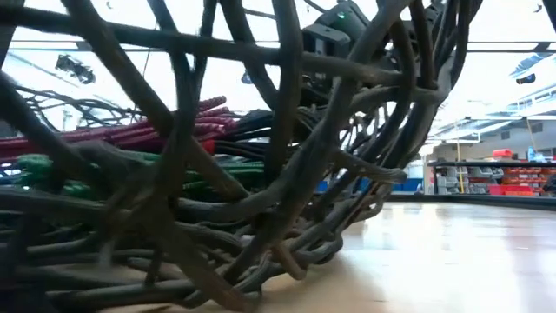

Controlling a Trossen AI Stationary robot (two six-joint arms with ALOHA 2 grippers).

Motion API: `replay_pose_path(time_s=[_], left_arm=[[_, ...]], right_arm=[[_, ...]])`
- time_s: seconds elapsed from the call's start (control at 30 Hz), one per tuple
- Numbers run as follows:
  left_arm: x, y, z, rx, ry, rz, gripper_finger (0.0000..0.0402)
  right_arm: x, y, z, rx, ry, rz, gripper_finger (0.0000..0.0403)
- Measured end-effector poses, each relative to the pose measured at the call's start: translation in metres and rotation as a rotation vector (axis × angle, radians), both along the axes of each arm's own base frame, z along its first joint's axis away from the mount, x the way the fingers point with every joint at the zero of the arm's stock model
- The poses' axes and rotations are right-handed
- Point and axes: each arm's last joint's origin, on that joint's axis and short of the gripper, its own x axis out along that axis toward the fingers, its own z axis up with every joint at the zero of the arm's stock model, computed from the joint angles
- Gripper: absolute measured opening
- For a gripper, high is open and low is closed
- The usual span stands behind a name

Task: Pick and place USB-C Cables
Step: Adjust the wire basket, then put the violet charger cable into the wire basket

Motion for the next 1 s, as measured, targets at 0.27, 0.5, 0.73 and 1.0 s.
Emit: replay_pose_path(time_s=[0.27,0.5,0.73,1.0], left_arm=[[0.000,-0.001,0.000,-0.005,0.002,-0.006,0.0118],[0.000,-0.001,0.000,-0.006,0.002,-0.005,0.0118],[0.000,-0.001,0.000,-0.015,-0.014,0.010,0.0118],[0.000,0.000,0.000,-0.017,-0.017,0.012,0.0118]], right_arm=[[-0.014,-0.001,0.005,-0.095,0.130,-0.001,0.0000],[-0.030,0.001,0.001,-0.159,0.281,0.068,0.0006],[-0.032,0.002,-0.002,-0.199,0.292,0.108,0.0045],[-0.038,0.000,-0.007,-0.269,0.365,0.122,0.0118]])
